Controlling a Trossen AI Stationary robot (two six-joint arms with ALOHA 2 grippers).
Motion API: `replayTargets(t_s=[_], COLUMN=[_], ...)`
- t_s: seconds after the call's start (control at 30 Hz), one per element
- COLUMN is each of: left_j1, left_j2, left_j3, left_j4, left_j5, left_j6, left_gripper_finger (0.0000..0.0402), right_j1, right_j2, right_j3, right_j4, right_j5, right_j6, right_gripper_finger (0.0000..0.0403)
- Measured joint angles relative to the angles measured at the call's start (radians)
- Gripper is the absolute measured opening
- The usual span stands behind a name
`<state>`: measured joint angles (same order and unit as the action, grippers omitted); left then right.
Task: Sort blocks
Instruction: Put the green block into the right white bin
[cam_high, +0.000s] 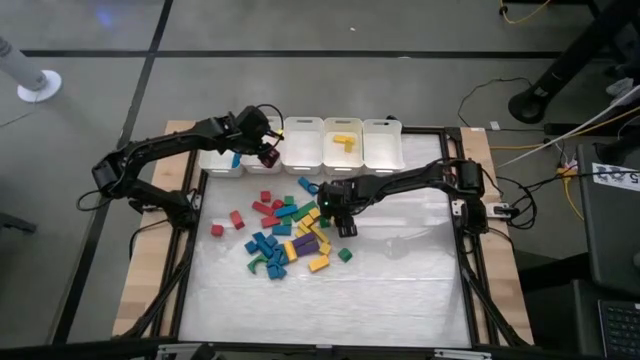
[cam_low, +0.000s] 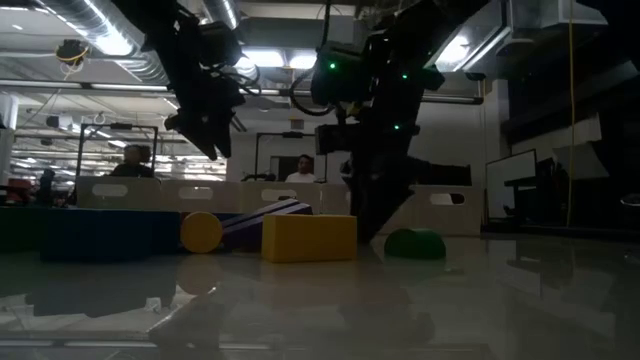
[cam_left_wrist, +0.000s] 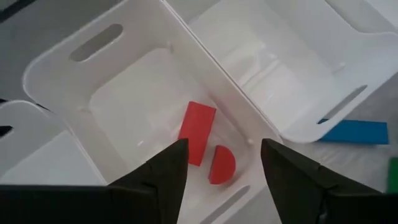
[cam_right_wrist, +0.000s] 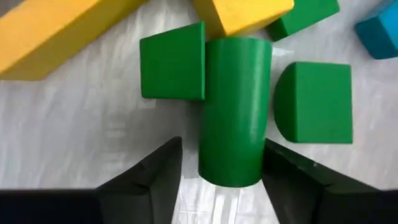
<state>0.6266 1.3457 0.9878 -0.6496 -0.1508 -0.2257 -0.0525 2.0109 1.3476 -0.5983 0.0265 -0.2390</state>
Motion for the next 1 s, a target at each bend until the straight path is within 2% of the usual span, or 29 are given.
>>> replayTargets(t_s=[0.2, 0.33, 0.63, 0.73, 1.0], left_j1=[-0.059, -0.117, -0.220, -0.253, -0.340], left_j2=[0.000, 0.000, 0.000, 0.000, 0.000], left_j3=[0.000, 0.000, 0.000, 0.000, -0.001], left_j4=[-0.023, -0.021, -0.017, -0.007, 0.021], left_j5=[0.081, 0.089, 0.088, 0.088, 0.088], left_j6=[-0.003, -0.003, -0.038, -0.040, -0.040], left_gripper_finger=[0.0189, 0.0189, 0.0189, 0.0189, 0.0189], right_j1=[0.000, 0.000, 0.000, 0.000, -0.023], right_j2=[0.001, 0.003, 0.004, 0.004, 0.003], right_j3=[0.007, 0.026, 0.185, 0.245, 0.370], right_j4=[-0.010, -0.040, -0.368, -0.480, -0.713], right_j5=[-0.003, -0.002, 0.042, 0.104, 0.354], right_j6=[-0.001, -0.001, -0.005, -0.006, -0.006], right_gripper_finger=[0.0131, 0.0130, 0.0146, 0.0141, 0.0143])
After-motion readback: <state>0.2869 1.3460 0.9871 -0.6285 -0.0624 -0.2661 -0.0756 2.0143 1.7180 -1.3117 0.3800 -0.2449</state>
